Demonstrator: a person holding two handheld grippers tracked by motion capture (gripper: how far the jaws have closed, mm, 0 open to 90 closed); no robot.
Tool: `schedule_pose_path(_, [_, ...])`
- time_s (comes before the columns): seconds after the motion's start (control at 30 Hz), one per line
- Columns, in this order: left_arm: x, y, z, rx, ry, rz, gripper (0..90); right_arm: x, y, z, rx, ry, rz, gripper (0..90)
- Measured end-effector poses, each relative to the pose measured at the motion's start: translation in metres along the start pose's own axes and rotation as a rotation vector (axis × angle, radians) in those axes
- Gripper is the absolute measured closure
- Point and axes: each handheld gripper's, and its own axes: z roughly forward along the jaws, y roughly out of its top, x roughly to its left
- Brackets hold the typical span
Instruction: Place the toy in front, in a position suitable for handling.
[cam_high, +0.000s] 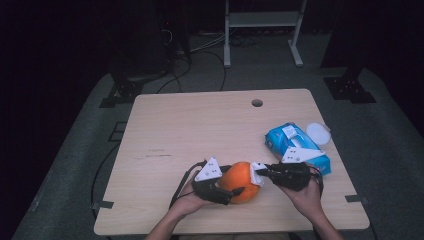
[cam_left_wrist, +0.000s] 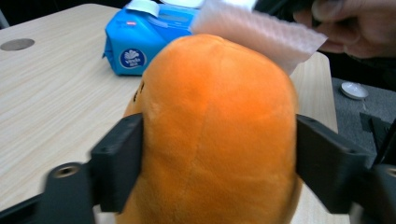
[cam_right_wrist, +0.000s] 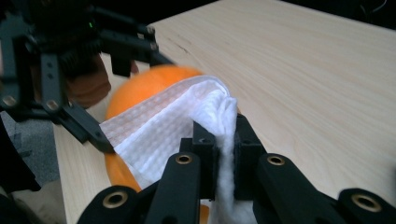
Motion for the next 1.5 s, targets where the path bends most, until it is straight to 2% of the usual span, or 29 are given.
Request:
schedule_pose_path(0.03, [0.002, -0.002, 0.001, -0.005, -0.007, -0.012, 17.2, -0.001, -0.002, 0.002, 0.004, 0.006, 0.009, 82.2])
schedule_pose_path(0.1, [0.001, -0.002, 0.001, -0.007, -0.006, -0.007, 19.1, 0.000, -0.001, 0.002, 0.006, 0.003, 0.004, 82.2])
schedule_pose_path(0.13, [0.000, -0.002, 0.001, -0.007, -0.001, -0.002, 22.9, 0.005, 0.002, 0.002, 0.006, -0.003, -0.017, 82.2])
schedule_pose_path(0.17, [0.000, -0.002, 0.001, -0.003, 0.005, 0.000, 22.9, 0.005, 0.002, 0.002, 0.006, -0.003, -0.017, 82.2])
schedule_pose_path(0.23, [-0.001, -0.001, 0.003, -0.011, 0.021, -0.025, 24.2, 0.014, 0.005, 0.003, -0.008, 0.016, -0.034, 82.2])
schedule_pose_path(0.27, [-0.001, -0.001, 0.003, -0.011, 0.021, -0.025, 24.2, 0.014, 0.005, 0.003, -0.008, 0.016, -0.034, 82.2])
schedule_pose_path(0.3, [-0.002, -0.001, 0.005, -0.012, 0.026, -0.029, 24.2, 0.021, 0.009, 0.004, -0.021, 0.048, -0.048, 82.2])
schedule_pose_path(0.33, [-0.004, -0.001, 0.006, -0.012, 0.030, -0.028, 24.2, 0.021, 0.009, 0.004, -0.021, 0.048, -0.048, 82.2])
schedule_pose_path(0.37, [-0.007, 0.000, 0.008, -0.010, 0.029, -0.021, 24.3, 0.029, 0.012, 0.007, -0.021, 0.064, -0.080, 82.2])
schedule_pose_path(0.4, [-0.010, 0.000, 0.009, -0.003, 0.029, -0.004, 24.8, 0.032, 0.013, 0.009, -0.014, 0.065, -0.088, 82.2])
schedule_pose_path(0.47, [-0.014, 0.000, 0.009, 0.000, 0.021, 0.025, 26.2, 0.033, 0.014, 0.010, -0.018, 0.060, -0.092, 82.4])
schedule_pose_path(0.53, [-0.015, -0.001, 0.010, -0.004, 0.016, 0.024, 26.6, 0.031, 0.014, 0.009, -0.019, 0.059, -0.089, 82.4])
schedule_pose_path(0.57, [-0.015, -0.001, 0.010, -0.006, 0.010, 0.026, 26.7, 0.027, 0.013, 0.007, -0.031, 0.048, -0.070, 82.4])
schedule_pose_path(0.63, [-0.018, -0.002, 0.011, -0.001, 0.001, 0.053, 26.7, 0.024, 0.013, 0.005, -0.032, 0.041, -0.066, 82.4])
schedule_pose_path(0.7, [-0.019, -0.002, 0.010, 0.002, -0.010, 0.071, 26.4, 0.018, 0.012, 0.001, -0.033, 0.013, -0.053, 82.4])
schedule_pose_path(0.77, [-0.017, -0.001, 0.008, -0.010, -0.028, 0.063, 20.9, 0.009, 0.007, -0.003, -0.025, -0.003, -0.028, 82.3])
schedule_pose_path(0.83, [-0.015, -0.001, 0.008, -0.018, -0.033, 0.050, 18.8, 0.005, 0.004, -0.004, -0.017, 0.003, -0.012, 82.3])
schedule_pose_path(0.93, [-0.016, -0.002, 0.009, -0.017, -0.034, 0.056, 20.7, 0.006, 0.004, -0.004, -0.014, 0.004, -0.015, 82.3])
schedule_pose_path(0.97, [-0.018, -0.002, 0.010, -0.010, -0.022, 0.064, 24.2, 0.012, 0.007, -0.002, -0.013, 0.010, -0.036, 82.2])
schedule_pose_path(1.0, [-0.018, -0.002, 0.010, -0.010, -0.022, 0.064, 24.7, 0.012, 0.007, -0.002, -0.013, 0.010, -0.036, 82.2])
schedule_pose_path(1.03, [-0.019, -0.002, 0.011, -0.007, -0.023, 0.066, 24.7, 0.020, 0.010, 0.001, -0.015, 0.032, -0.059, 82.2])
schedule_pose_path(1.1, [-0.022, -0.002, 0.013, -0.006, -0.029, 0.076, 24.7, 0.022, 0.010, 0.002, -0.016, 0.047, -0.065, 82.2])
schedule_pose_path(1.13, [-0.022, -0.002, 0.012, -0.001, -0.044, 0.084, 23.3, 0.026, 0.012, 0.004, -0.004, 0.052, -0.080, 82.2])
schedule_pose_path(1.17, [-0.022, -0.002, 0.012, -0.001, -0.044, 0.084, 21.2, 0.026, 0.012, 0.004, -0.004, 0.052, -0.080, 82.2])
schedule_pose_path(1.23, [-0.017, 0.000, 0.007, -0.007, -0.071, 0.081, 18.8, 0.023, 0.011, 0.004, 0.001, 0.074, -0.069, 82.3])
schedule_pose_path(1.33, [-0.012, -0.001, 0.007, -0.010, -0.074, 0.066, 13.4, 0.022, 0.009, 0.004, 0.008, 0.088, -0.070, 82.2])
schedule_pose_path(1.4, [-0.013, -0.004, 0.009, -0.011, -0.081, 0.071, 17.1, 0.023, 0.010, 0.005, 0.014, 0.086, -0.077, 82.2])
schedule_pose_path(1.5, [-0.016, -0.003, 0.011, -0.007, -0.054, 0.074, 24.5, 0.026, 0.011, 0.005, 0.018, 0.080, -0.081, 82.2])
